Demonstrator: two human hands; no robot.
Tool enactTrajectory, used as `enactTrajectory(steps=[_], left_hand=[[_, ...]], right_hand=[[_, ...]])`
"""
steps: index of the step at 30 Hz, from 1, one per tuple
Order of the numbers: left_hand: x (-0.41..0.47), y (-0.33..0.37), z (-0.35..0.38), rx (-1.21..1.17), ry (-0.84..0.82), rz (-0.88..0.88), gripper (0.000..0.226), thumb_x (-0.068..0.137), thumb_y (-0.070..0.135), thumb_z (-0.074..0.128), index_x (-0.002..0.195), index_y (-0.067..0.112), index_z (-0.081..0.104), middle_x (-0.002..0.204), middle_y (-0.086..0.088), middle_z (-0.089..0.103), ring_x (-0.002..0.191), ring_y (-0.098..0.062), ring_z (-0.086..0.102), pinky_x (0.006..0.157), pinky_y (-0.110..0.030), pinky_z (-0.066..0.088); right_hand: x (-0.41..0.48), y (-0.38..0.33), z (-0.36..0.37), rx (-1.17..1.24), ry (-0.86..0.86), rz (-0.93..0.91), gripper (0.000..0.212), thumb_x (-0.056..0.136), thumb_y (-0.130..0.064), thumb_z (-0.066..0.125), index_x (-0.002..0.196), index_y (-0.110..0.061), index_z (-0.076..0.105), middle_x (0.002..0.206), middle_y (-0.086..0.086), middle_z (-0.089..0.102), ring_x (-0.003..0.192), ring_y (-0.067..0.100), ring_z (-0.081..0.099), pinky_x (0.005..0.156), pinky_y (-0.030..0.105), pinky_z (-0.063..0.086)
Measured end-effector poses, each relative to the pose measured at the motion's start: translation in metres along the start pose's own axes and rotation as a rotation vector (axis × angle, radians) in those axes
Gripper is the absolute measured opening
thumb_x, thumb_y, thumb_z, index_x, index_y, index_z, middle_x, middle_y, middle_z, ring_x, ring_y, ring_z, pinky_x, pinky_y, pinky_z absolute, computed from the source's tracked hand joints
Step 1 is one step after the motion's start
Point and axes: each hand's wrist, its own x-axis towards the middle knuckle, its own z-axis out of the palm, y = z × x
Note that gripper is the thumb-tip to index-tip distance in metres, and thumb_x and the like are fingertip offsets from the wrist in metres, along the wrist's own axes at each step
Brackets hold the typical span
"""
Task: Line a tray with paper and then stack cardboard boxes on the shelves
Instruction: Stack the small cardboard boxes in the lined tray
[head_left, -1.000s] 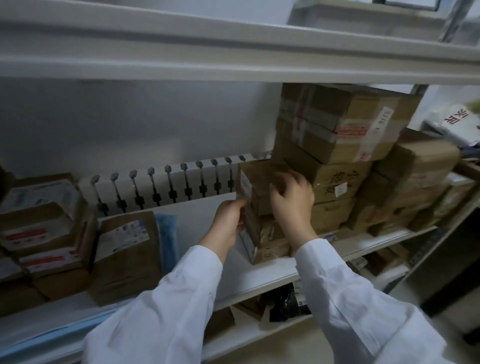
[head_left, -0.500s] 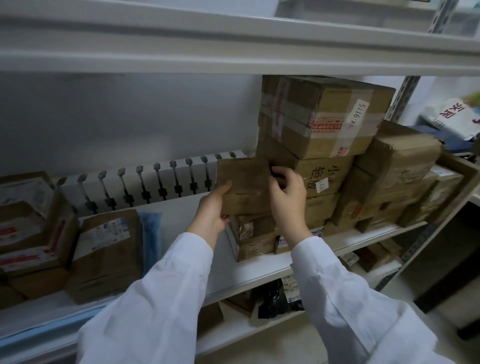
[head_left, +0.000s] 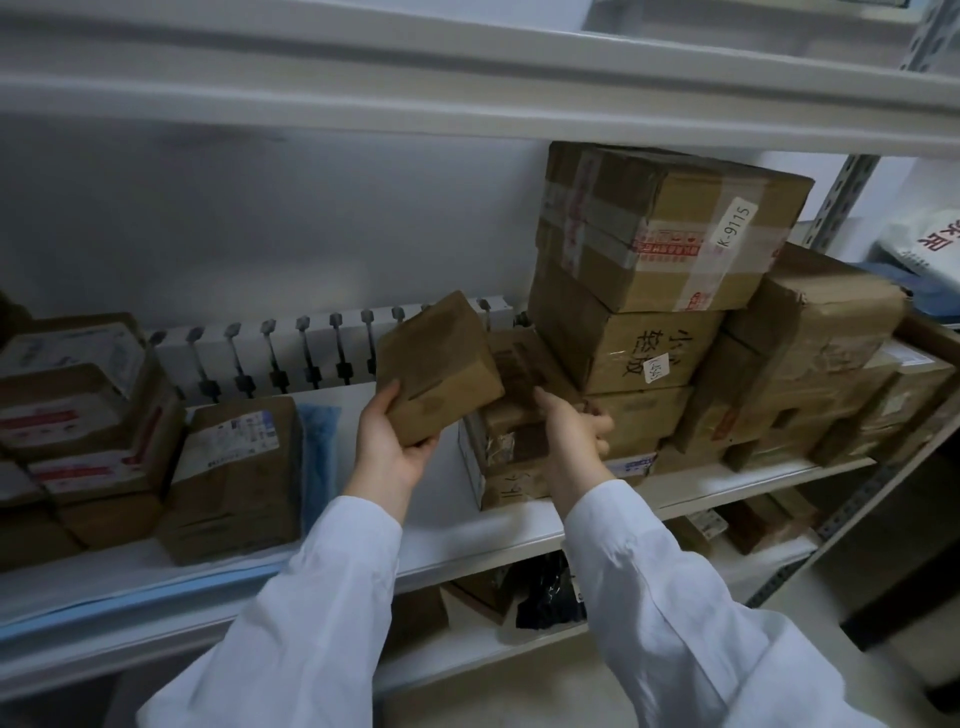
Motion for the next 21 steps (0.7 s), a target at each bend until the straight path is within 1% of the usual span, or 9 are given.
enactTrajectory(steps=[4,7,8,11,13,16,17,19,21], left_hand=[[-0.001,0.003,-0.007,-0.006,-0.004,0.0,0.034,0.088,0.027,0.06,0.119,0.015,0.052,0.102,-0.011,0.062,0.089,-0.027,0.061,0.063,-0.033,0.049],[-0.001,0.008,-0.011,-0.011,-0.003,-0.003,0.035,0.088,0.026,0.061,0.12,0.014,0.052,0.101,-0.011,0.062,0.089,-0.027,0.06,0.063,-0.034,0.048],[-0.001,0.011,-0.013,-0.013,-0.002,0.0,0.036,0.088,0.025,0.061,0.121,0.014,0.052,0.102,-0.011,0.062,0.089,-0.027,0.06,0.064,-0.034,0.049],[0.003,0.022,-0.021,-0.02,-0.015,0.015,0.037,0.087,0.025,0.063,0.121,0.015,0.052,0.107,-0.01,0.062,0.092,-0.027,0.06,0.067,-0.034,0.05],[0.002,0.029,-0.025,-0.03,-0.033,0.026,0.026,0.087,0.022,0.064,0.111,0.015,0.056,0.103,-0.01,0.062,0.091,-0.026,0.061,0.073,-0.034,0.051],[-0.001,0.037,-0.031,-0.08,-0.044,0.026,0.014,0.086,0.018,0.065,0.097,0.013,0.059,0.099,-0.009,0.065,0.089,-0.024,0.063,0.079,-0.032,0.053],[-0.001,0.04,-0.033,-0.091,-0.045,0.024,0.015,0.085,0.019,0.066,0.097,0.013,0.06,0.101,-0.009,0.065,0.089,-0.024,0.063,0.082,-0.032,0.053],[0.001,0.049,-0.04,-0.096,-0.042,0.017,0.022,0.085,0.021,0.066,0.104,0.011,0.059,0.106,-0.01,0.064,0.092,-0.024,0.063,0.082,-0.033,0.052],[0.002,0.058,-0.048,-0.086,-0.039,0.0,0.034,0.085,0.026,0.065,0.115,0.011,0.057,0.11,-0.011,0.063,0.096,-0.027,0.062,0.081,-0.034,0.052]], right_hand=[[0.0,0.008,0.011,0.2,-0.107,0.162,0.118,0.051,-0.043,0.087,0.145,-0.018,0.021,0.143,0.013,0.039,0.129,0.04,0.04,0.105,0.058,0.034],[0.043,0.035,0.024,0.17,-0.242,0.197,0.134,0.015,-0.058,0.083,0.137,-0.022,0.037,0.129,0.013,0.055,0.116,0.042,0.051,0.098,0.064,0.035],[0.05,0.04,0.026,0.17,-0.247,0.2,0.132,0.013,-0.056,0.081,0.134,-0.023,0.04,0.124,0.013,0.058,0.112,0.042,0.054,0.095,0.065,0.036],[0.025,0.033,0.018,0.216,-0.286,0.187,0.113,0.032,-0.045,0.085,0.133,-0.021,0.041,0.119,0.014,0.061,0.107,0.042,0.057,0.093,0.068,0.036],[0.004,0.028,0.012,0.259,-0.279,0.165,0.104,0.044,-0.04,0.085,0.134,-0.019,0.039,0.12,0.015,0.06,0.107,0.042,0.056,0.092,0.067,0.036],[-0.009,0.025,0.013,0.354,-0.292,0.126,0.109,0.043,-0.039,0.086,0.137,-0.021,0.034,0.123,0.016,0.056,0.106,0.041,0.056,0.073,0.061,0.05],[-0.012,0.024,0.014,0.392,-0.302,0.108,0.114,0.04,-0.04,0.086,0.139,-0.022,0.032,0.124,0.015,0.055,0.106,0.04,0.056,0.07,0.058,0.052],[-0.022,0.02,0.02,0.468,-0.331,0.074,0.114,0.04,-0.039,0.086,0.14,-0.026,0.032,0.124,0.013,0.055,0.105,0.039,0.056,0.076,0.058,0.053],[-0.034,0.017,0.027,0.535,-0.378,0.062,0.094,0.053,-0.039,0.081,0.136,-0.027,0.038,0.123,0.014,0.056,0.105,0.04,0.056,0.078,0.058,0.052]])
